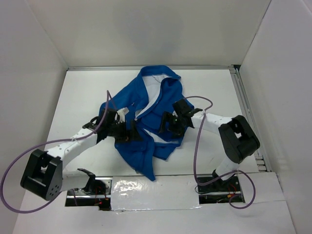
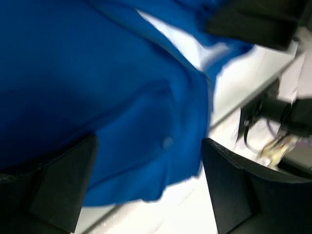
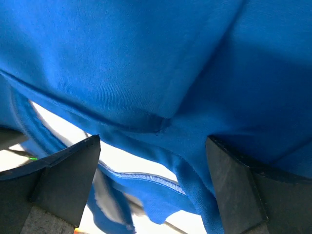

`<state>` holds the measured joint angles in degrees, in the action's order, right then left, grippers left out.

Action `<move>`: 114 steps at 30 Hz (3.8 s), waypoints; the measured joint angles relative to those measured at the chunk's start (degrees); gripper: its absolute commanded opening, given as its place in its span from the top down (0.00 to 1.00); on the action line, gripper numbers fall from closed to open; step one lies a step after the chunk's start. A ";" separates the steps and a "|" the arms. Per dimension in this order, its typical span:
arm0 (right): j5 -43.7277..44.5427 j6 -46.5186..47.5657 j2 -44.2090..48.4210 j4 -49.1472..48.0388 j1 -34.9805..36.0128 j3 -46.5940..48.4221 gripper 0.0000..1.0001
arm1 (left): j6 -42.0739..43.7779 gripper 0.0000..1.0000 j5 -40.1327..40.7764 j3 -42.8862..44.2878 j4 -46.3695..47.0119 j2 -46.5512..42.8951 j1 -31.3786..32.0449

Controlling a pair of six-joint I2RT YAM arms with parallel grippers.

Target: Zip up the jacket

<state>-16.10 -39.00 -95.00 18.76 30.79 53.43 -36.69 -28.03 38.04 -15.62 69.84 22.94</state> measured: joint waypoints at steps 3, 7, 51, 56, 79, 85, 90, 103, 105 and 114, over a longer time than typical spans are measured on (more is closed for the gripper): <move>0.02 -2.32 1.57 -1.33 -2.82 -2.51 0.07 | -0.44 0.01 -1.81 0.09 2.78 4.90 -4.66; 0.04 -4.26 5.64 -1.97 -8.94 -7.15 0.07 | -1.05 0.01 -3.37 1.38 3.58 11.87 -12.72; 1.46 -10.88 -19.34 1.31 -1.36 28.04 1.00 | -16.13 0.01 9.40 -7.43 -12.66 -22.64 -5.42; 4.52 -7.61 -13.29 2.43 -1.53 22.95 1.00 | -16.50 0.01 10.73 -8.96 -12.63 -22.75 -4.74; 57.42 2.78 -13.00 55.93 12.24 53.57 0.89 | -17.77 0.01 14.53 -8.39 -11.52 -15.41 -1.46; 46.10 12.33 -33.70 47.93 20.28 64.37 0.22 | -19.30 0.01 16.28 -7.91 -15.87 -20.79 -1.46; 26.86 16.04 -16.98 27.98 20.28 39.15 0.09 | -19.26 0.01 16.15 -7.91 -16.33 -21.75 -1.46; 5.79 11.96 5.51 3.61 2.47 11.61 0.09 | -18.71 0.01 15.08 -7.32 -14.10 -12.37 4.02; 3.69 12.24 0.11 1.53 2.19 13.70 0.11 | -18.73 0.01 14.60 -7.32 -12.87 -12.17 4.50; -5.05 12.15 -18.86 -4.76 0.61 26.23 0.96 | -18.56 0.01 14.36 -7.67 -9.73 -12.20 5.14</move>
<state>-21.15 -26.85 -113.86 14.00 31.40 79.66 -55.24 -13.67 30.37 -25.34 57.65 28.08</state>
